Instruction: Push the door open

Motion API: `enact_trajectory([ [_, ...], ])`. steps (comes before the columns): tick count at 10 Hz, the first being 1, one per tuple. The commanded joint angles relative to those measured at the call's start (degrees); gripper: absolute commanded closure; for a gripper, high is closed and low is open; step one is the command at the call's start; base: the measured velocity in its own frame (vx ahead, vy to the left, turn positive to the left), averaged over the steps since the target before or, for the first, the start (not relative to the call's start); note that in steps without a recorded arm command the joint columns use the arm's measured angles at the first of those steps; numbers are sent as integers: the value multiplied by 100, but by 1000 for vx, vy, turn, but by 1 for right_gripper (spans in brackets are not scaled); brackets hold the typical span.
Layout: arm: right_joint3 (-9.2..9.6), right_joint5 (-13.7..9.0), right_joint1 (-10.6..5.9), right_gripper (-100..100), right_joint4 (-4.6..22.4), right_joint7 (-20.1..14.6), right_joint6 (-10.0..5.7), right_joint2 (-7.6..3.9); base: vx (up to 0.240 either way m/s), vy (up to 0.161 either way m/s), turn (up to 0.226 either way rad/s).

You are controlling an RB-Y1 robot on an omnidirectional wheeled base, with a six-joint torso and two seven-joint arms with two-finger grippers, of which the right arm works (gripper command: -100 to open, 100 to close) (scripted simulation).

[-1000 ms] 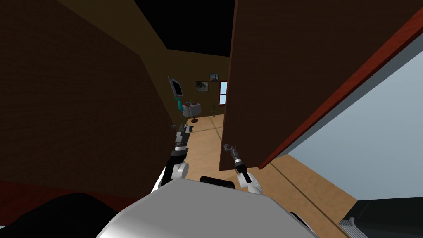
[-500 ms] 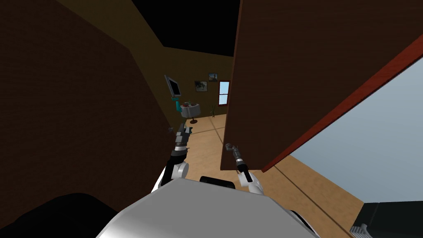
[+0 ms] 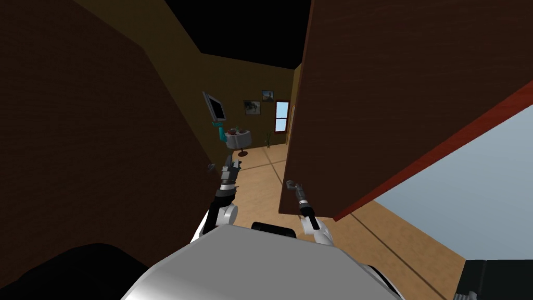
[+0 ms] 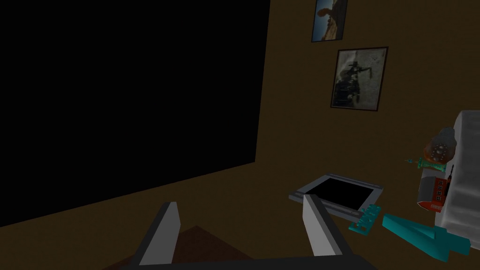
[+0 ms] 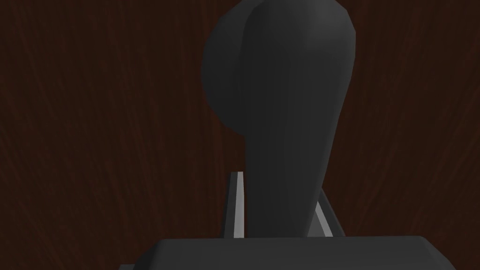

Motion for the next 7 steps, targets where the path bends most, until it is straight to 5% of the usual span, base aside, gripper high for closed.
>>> enact_trajectory([
  [1, -120, -82, 33, 100, -130, 56, 94, -19, 107, 78, -37],
  [7, -396, -289, 38, 100, -128, 225, 138, 73, 153, 104, -59],
])
